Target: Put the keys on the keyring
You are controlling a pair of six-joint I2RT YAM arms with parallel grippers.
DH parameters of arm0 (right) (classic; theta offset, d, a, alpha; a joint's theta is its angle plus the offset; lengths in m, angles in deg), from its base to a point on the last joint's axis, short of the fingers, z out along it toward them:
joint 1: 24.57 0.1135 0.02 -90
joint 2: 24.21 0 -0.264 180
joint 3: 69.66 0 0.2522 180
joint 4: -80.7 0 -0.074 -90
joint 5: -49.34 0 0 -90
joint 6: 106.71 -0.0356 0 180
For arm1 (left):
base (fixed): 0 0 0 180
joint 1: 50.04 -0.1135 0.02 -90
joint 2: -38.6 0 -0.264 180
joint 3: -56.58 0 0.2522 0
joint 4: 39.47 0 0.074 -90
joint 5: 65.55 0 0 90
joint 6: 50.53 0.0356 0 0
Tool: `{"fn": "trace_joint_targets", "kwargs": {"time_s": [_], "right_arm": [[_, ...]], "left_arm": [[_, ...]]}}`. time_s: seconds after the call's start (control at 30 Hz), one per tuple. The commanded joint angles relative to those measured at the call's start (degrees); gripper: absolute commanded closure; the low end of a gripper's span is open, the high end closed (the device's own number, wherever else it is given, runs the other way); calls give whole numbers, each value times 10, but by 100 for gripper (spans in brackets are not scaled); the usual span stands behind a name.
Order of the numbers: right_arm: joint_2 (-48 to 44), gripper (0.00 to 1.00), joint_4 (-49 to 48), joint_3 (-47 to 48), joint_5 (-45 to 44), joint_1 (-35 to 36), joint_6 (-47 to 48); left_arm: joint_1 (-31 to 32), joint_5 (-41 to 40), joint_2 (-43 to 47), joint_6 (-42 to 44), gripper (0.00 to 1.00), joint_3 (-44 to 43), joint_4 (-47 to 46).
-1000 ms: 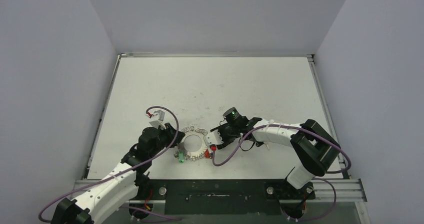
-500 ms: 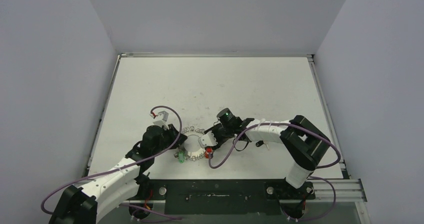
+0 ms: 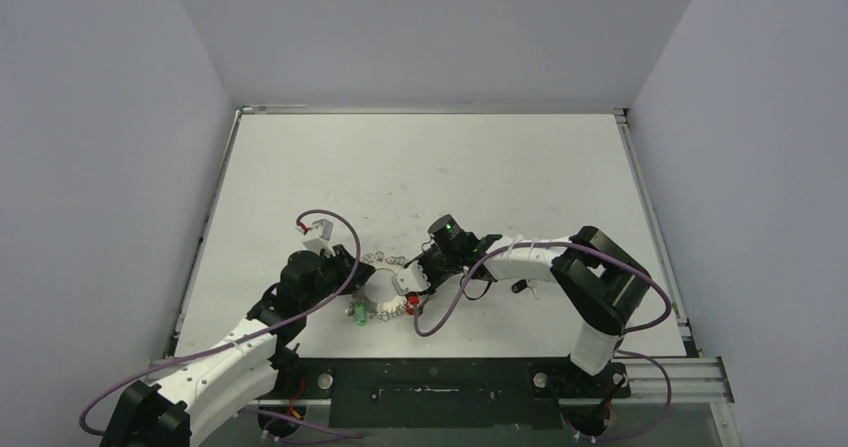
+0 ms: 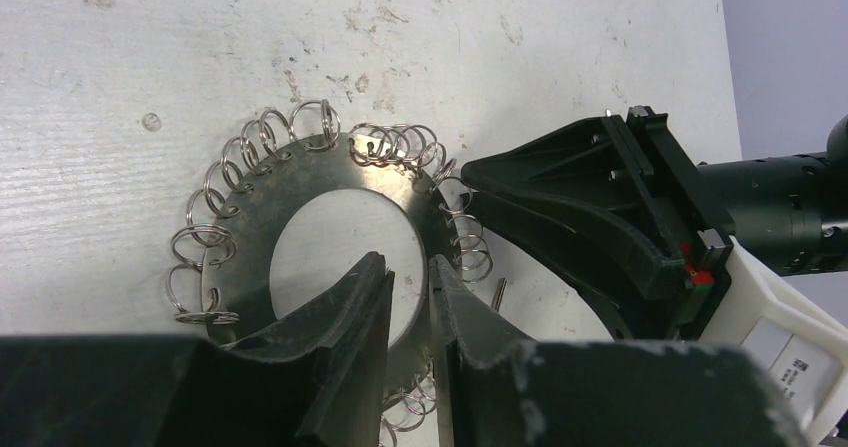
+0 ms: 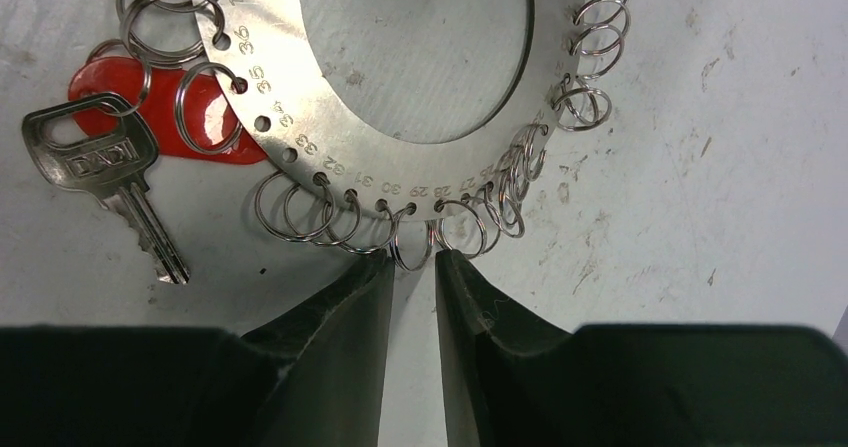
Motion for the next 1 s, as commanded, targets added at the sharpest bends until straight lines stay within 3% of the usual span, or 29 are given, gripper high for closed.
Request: {"fn": "trace_joint_targets", "kwargs": {"time_s": [0.0, 0.43, 0.57, 0.97], "right_arm": [[10, 76, -11, 19, 5, 4, 11], [22, 86, 19, 52, 29, 4, 11], [27, 97, 22, 62, 35, 4, 0], [-7, 100, 28, 87, 35, -3, -156]], "left_arm": [[-3, 6, 13, -5, 80, -8, -26], [-3, 3, 32, -3, 80, -8, -11], [-3, 4, 30, -2, 80, -9, -11], [-3, 14, 51, 56, 79, -18, -9]]}}
